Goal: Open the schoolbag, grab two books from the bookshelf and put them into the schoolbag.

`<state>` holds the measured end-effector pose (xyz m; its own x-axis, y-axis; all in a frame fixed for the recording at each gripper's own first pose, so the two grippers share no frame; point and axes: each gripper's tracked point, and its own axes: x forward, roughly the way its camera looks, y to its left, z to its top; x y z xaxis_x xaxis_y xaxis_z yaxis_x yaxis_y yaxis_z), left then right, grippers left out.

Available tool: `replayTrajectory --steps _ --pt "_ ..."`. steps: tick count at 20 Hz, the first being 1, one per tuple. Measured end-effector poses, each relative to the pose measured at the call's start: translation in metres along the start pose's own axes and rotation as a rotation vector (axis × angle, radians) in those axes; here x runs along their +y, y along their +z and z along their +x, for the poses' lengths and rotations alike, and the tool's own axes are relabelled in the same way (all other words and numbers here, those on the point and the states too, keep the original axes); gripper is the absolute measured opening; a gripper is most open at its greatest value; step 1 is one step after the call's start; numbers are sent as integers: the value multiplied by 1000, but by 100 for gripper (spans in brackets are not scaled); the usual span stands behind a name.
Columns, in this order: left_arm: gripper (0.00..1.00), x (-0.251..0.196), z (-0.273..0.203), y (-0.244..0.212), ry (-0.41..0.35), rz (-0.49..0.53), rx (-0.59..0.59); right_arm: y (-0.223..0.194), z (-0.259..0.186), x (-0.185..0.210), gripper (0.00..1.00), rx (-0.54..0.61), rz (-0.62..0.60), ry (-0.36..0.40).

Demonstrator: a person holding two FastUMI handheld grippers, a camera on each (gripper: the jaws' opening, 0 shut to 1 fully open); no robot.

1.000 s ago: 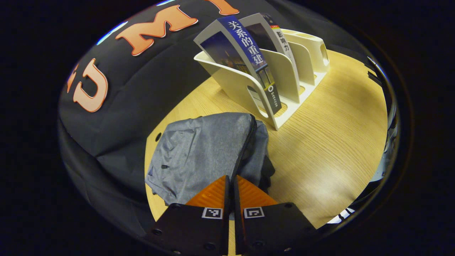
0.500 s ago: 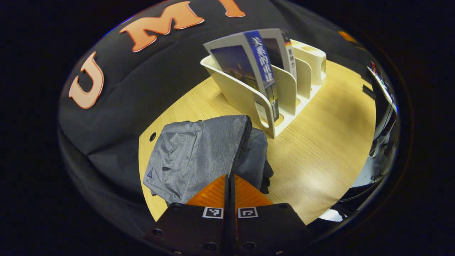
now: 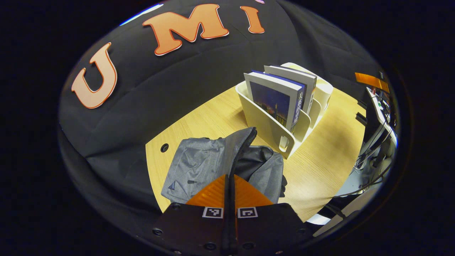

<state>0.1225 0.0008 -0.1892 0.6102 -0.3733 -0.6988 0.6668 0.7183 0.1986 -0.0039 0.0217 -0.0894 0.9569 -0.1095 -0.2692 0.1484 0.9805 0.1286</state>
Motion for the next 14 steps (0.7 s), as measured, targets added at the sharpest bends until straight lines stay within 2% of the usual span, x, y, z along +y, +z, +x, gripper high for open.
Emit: replayTrajectory --steps 7,14 --pt "1 49 -21 28 -124 -86 -17 1 -10 18 98 -7 45 -24" --pt "1 89 -27 41 -150 -101 -50 9 -36 39 98 -26 13 -79"
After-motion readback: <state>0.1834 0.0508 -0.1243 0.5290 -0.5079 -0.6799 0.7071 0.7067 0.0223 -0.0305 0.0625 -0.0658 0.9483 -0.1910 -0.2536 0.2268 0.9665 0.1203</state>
